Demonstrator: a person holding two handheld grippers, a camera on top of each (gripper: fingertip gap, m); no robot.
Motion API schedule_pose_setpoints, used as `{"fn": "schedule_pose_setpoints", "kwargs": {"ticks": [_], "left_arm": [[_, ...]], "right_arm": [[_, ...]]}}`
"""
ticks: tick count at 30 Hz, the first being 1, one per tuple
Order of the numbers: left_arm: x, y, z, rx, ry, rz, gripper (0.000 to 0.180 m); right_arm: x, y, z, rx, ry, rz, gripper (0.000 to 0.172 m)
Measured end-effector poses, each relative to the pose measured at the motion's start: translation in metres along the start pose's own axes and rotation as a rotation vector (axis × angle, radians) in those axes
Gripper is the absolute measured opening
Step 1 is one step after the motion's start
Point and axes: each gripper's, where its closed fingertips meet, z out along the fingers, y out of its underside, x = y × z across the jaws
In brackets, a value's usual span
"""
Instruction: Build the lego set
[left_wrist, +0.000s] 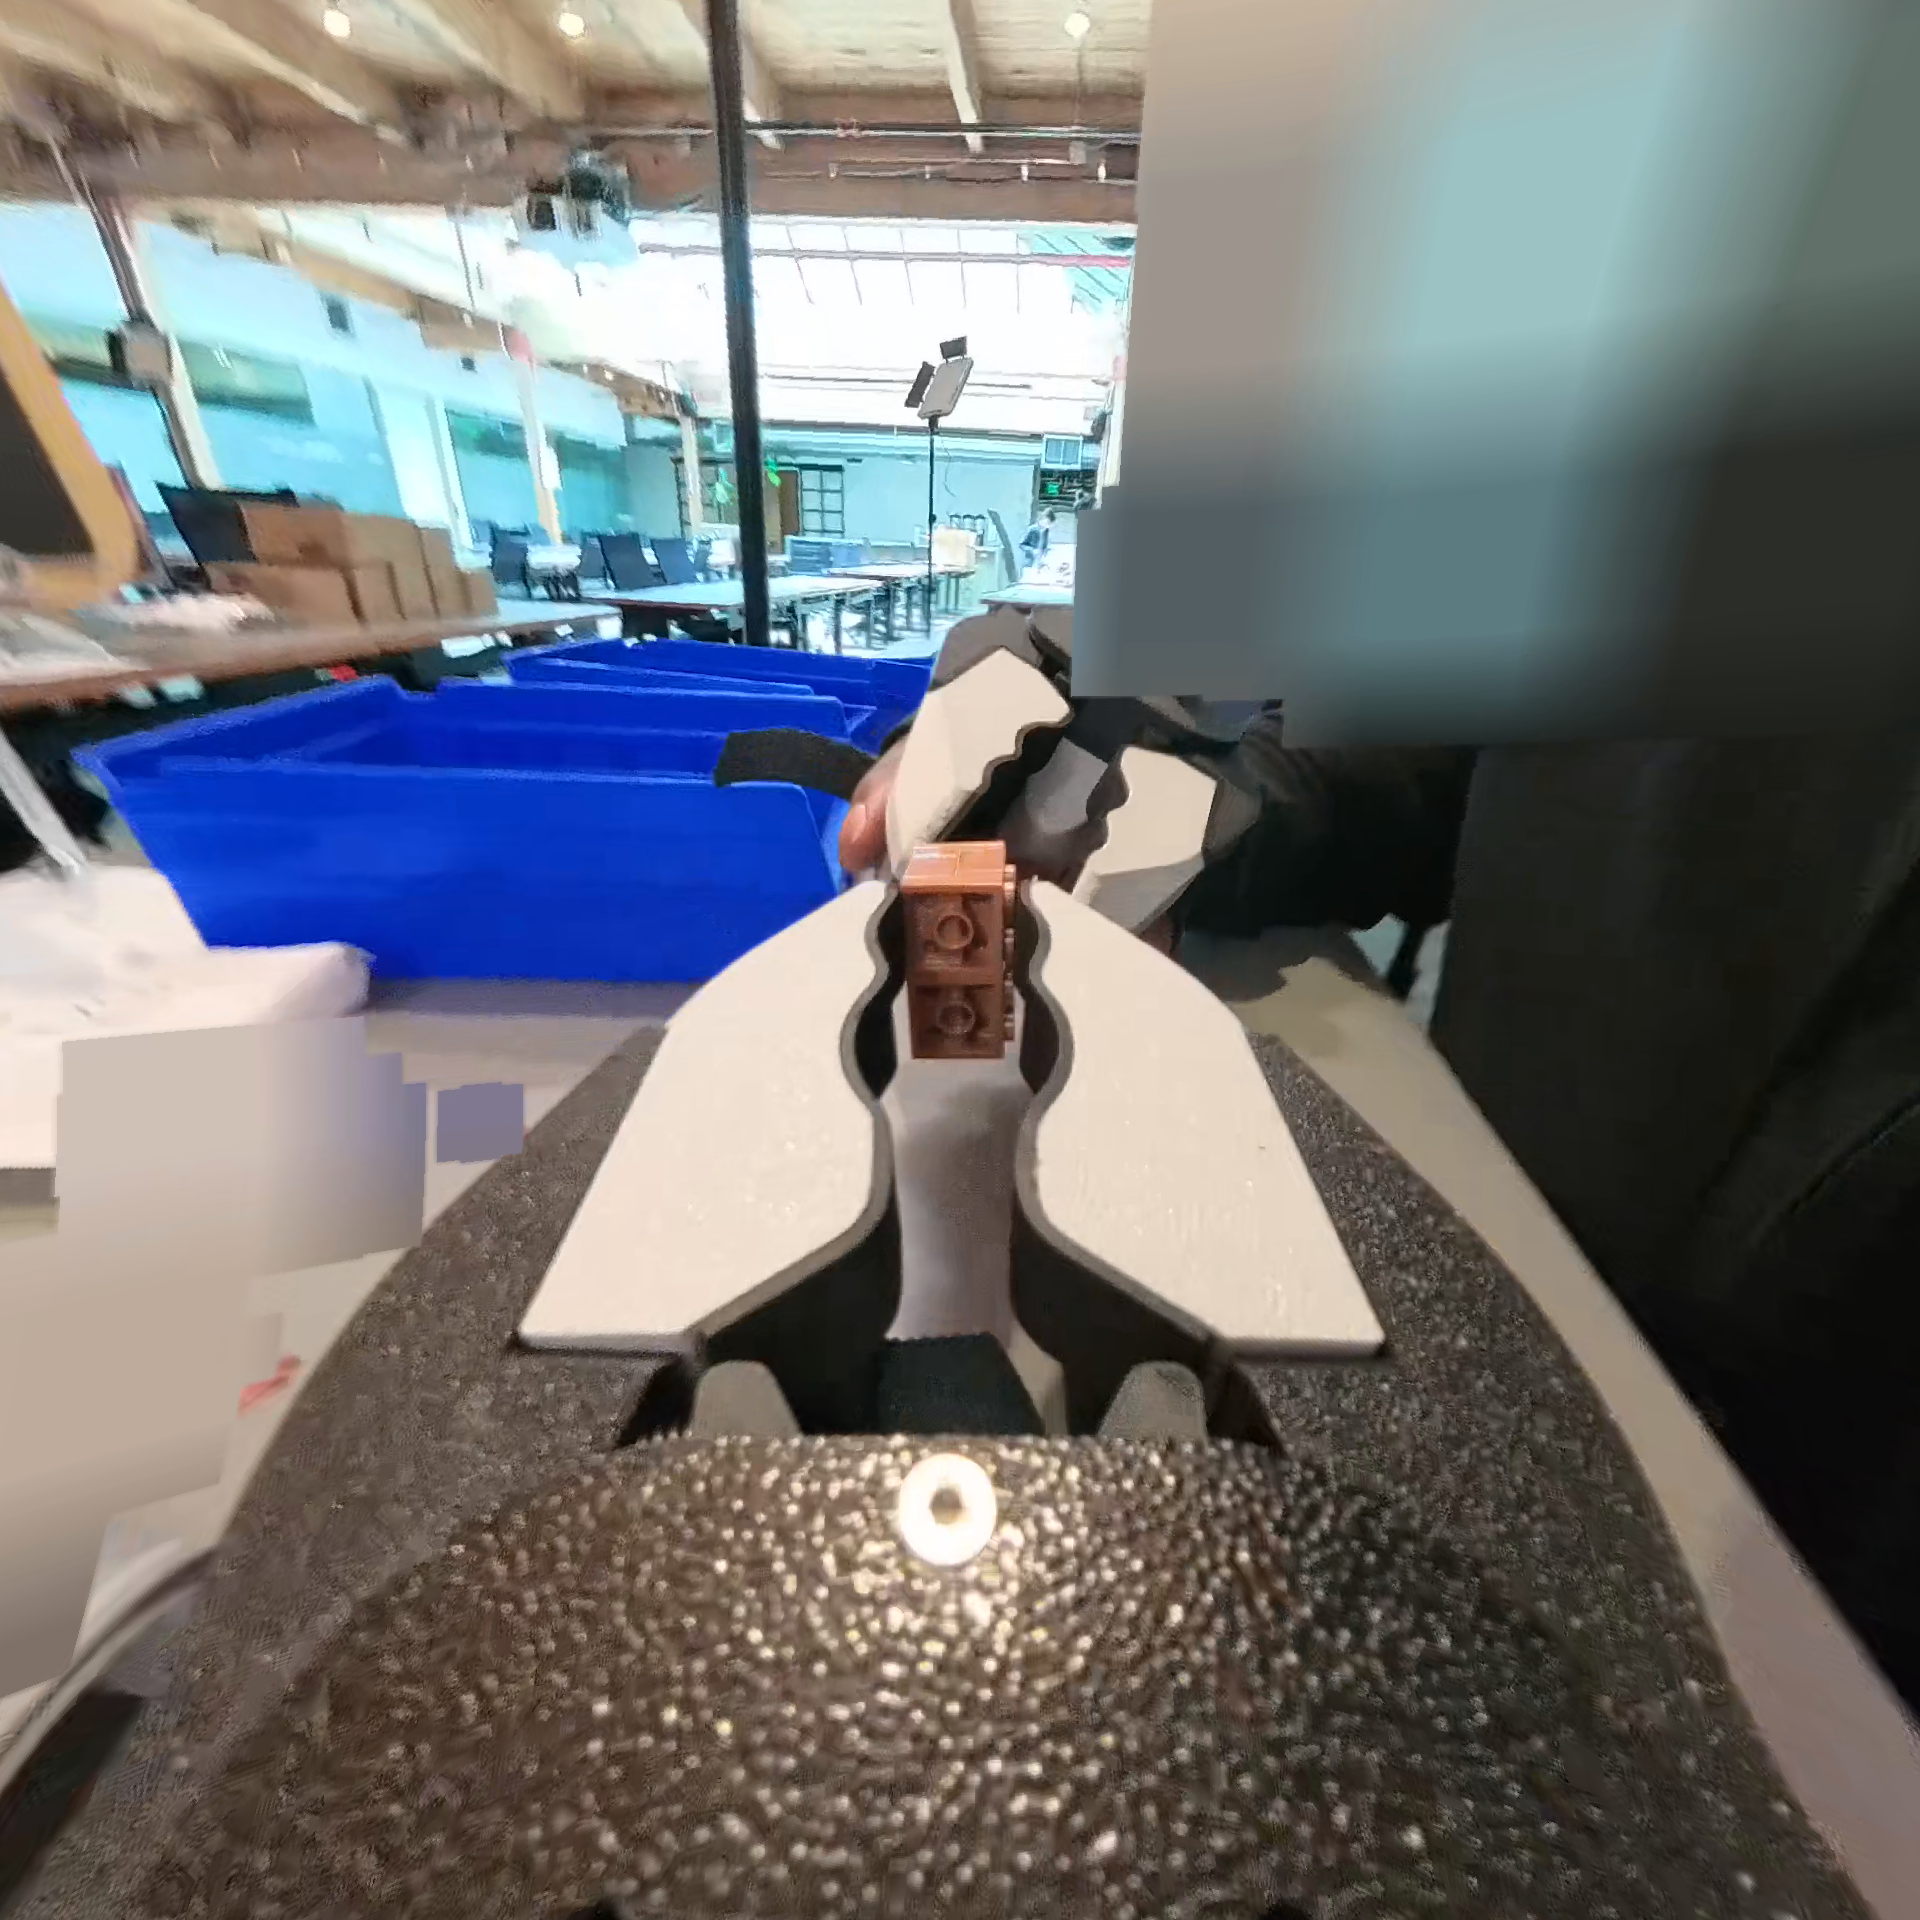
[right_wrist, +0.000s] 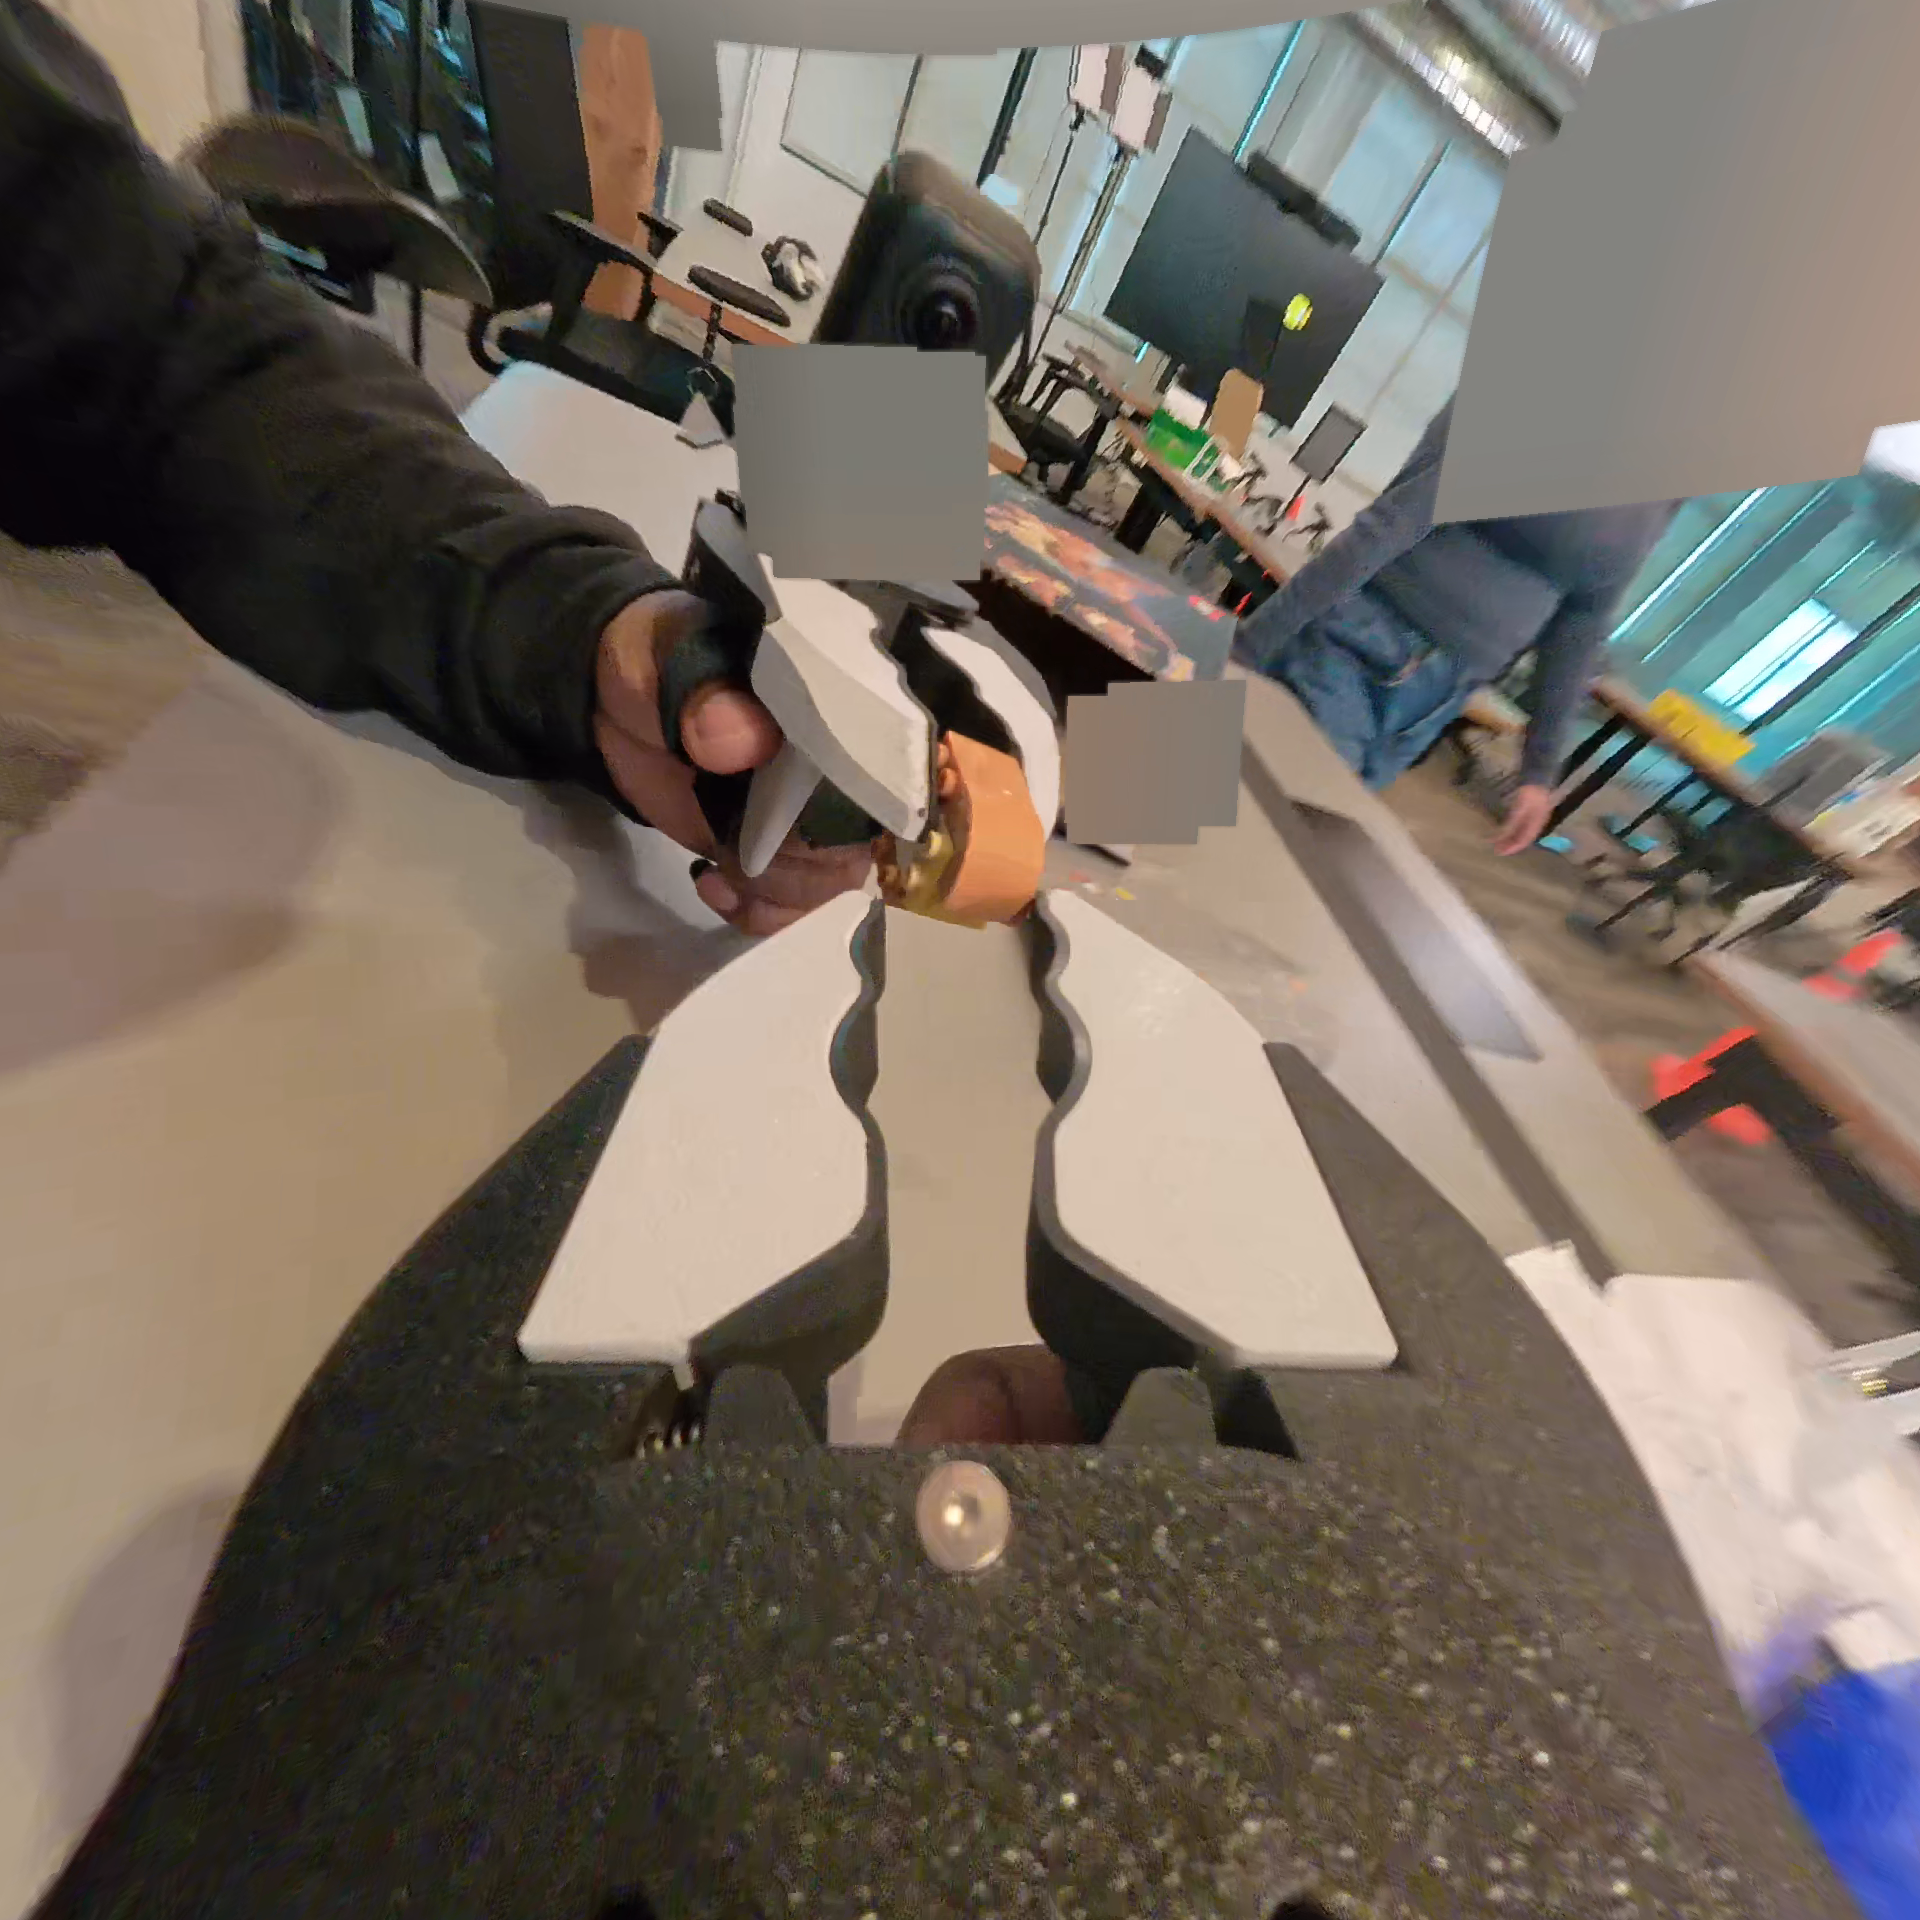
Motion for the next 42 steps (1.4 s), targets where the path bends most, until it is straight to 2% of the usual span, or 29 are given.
{"fn": "schedule_pose_setpoints", "kwargs": {"ticks": [5, 11, 18, 24, 32, 42], "left_arm": [[-0.015, 0.002, -0.005, 0.039, 0.003, -0.231, 0.019], [-0.014, 0.007, -0.004, 0.027, 0.031, -0.291, 0.019], [-0.010, 0.011, -0.001, 0.005, 0.058, -0.301, 0.019], [-0.012, 0.011, -0.002, 0.020, 0.058, -0.331, 0.019], [-0.010, 0.010, -0.002, 0.023, 0.072, -0.345, 0.019], [-0.008, 0.009, -0.002, 0.032, 0.096, -0.352, 0.019]], "right_arm": [[0.009, 0.002, -0.002, 0.021, -0.071, 0.276, 0.022], [0.018, 0.005, -0.002, 0.044, -0.115, 0.480, 0.016], [0.009, 0.007, 0.000, 0.022, -0.173, 0.503, 0.013], [0.005, 0.006, 0.001, 0.028, -0.188, 0.514, 0.004], [0.007, 0.008, 0.001, 0.023, -0.190, 0.516, 0.011], [0.003, 0.009, 0.000, 0.013, -0.246, 0.567, 0.012]]}}
